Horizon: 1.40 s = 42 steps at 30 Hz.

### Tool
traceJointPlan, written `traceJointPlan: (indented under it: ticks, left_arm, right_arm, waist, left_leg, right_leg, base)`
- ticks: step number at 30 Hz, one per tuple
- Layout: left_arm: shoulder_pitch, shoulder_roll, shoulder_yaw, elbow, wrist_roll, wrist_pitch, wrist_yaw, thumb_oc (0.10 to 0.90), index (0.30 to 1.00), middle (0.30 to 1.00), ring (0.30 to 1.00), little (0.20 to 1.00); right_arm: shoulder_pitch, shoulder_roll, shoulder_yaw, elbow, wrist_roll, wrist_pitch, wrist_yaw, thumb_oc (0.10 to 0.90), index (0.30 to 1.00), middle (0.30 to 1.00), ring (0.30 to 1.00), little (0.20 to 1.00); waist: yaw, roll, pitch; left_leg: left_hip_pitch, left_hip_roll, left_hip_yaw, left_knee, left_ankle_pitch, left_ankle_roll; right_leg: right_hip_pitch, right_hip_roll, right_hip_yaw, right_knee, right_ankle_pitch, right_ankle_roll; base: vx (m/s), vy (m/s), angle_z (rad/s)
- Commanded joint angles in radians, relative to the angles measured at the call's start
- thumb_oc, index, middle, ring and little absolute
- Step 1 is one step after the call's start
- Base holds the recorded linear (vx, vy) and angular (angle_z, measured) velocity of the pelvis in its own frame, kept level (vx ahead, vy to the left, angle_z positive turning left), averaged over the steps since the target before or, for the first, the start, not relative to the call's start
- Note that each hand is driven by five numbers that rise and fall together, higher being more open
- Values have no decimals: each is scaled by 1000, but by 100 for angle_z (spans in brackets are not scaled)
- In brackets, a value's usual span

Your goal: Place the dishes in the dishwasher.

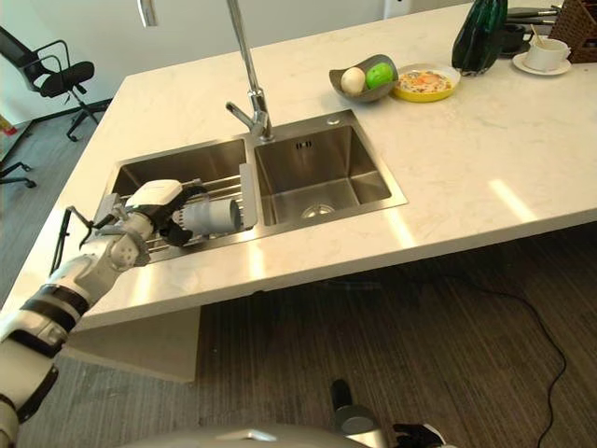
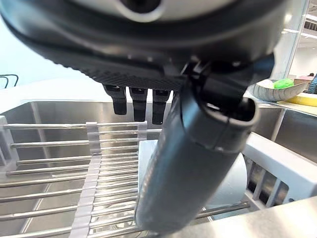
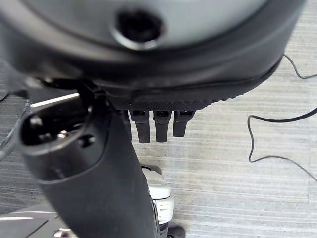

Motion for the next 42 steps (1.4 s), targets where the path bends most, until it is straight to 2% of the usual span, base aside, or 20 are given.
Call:
traceJointPlan:
  ticks: [1,11,12,18,27,30,33,39,40,42]
  left_arm:
    - [-218,38,34,37,-2,7,29,800,900,900,900,900]
    - [-247,8,3,89,-4,10,19,800,900,900,900,900]
    - [-252,-2,-7,115,-5,10,6,800,900,900,900,900]
    - [-262,-26,-24,155,-8,16,-7,800,900,900,900,900]
    - [-275,-44,-34,204,-10,22,-9,800,900,900,900,900]
    - [-285,-65,-30,303,-30,32,-10,800,900,900,900,900]
    - [-287,-78,-32,388,-33,35,-15,800,900,900,900,900]
    - [-292,-94,-29,438,-41,42,-27,800,900,900,900,900]
    - [-282,-94,-25,462,-42,42,-31,400,300,300,300,300]
    - [-279,-95,-14,482,-43,44,-19,400,300,300,300,300]
  right_arm:
    - [-15,11,11,45,-24,4,10,800,900,900,900,900]
    - [-32,-6,13,59,-34,9,12,800,900,900,900,900]
    - [-31,-14,7,63,-38,12,15,800,900,900,900,900]
    - [-32,-23,-9,77,-42,17,21,800,900,900,900,900]
    - [-28,-36,-13,78,-42,19,22,800,900,900,900,900]
    - [-34,-49,-13,80,-42,23,22,800,900,900,900,900]
    - [-39,-52,-7,84,-43,24,24,800,900,900,900,900]
    - [-41,-49,-2,89,-40,27,23,800,900,900,900,900]
    - [-41,-45,3,90,-42,28,23,800,900,900,900,900]
    - [-40,-43,6,87,-40,28,23,800,900,900,900,900]
  waist:
    - [-10,-50,-27]
    - [-17,-37,-20]
    - [-24,-24,-15]
    - [-41,4,-2]
    - [-58,27,15]
    - [-65,40,27]
    - [-72,45,31]
    - [-70,41,27]
    - [-69,35,23]
    - [-67,28,19]
  left_leg:
    - [-17,-22,-19,8,-8,-24]
    - [-20,-22,-19,8,-6,-26]
    - [-16,-25,-16,8,-8,-25]
    - [-19,-32,-14,8,-10,-25]
    - [-31,-35,-8,8,-11,-24]
    - [-42,-38,-4,8,-8,-24]
    - [-44,-38,-1,8,-8,-25]
    - [-41,-37,-3,8,-10,-25]
    - [-38,-36,-3,8,-12,-25]
    - [-36,-36,-3,8,-13,-25]
  right_leg:
    - [132,-56,7,14,-177,114]
    - [127,-60,4,18,-176,116]
    - [127,-62,7,18,-177,116]
    - [123,-69,4,19,-176,118]
    - [103,-74,11,22,-171,120]
    - [89,-78,16,25,-168,123]
    - [85,-78,20,26,-165,122]
    - [91,-76,19,23,-168,121]
    - [95,-75,16,21,-168,122]
    - [98,-74,15,21,-169,122]
  base:
    - [0,0,0]
    - [0,0,0]
    - [0,0,0]
    - [0,0,0]
    - [0,3,-1]
    - [-10,10,-3]
    - [0,0,0]
    - [6,0,-1]
    - [0,0,0]
    - [0,0,0]
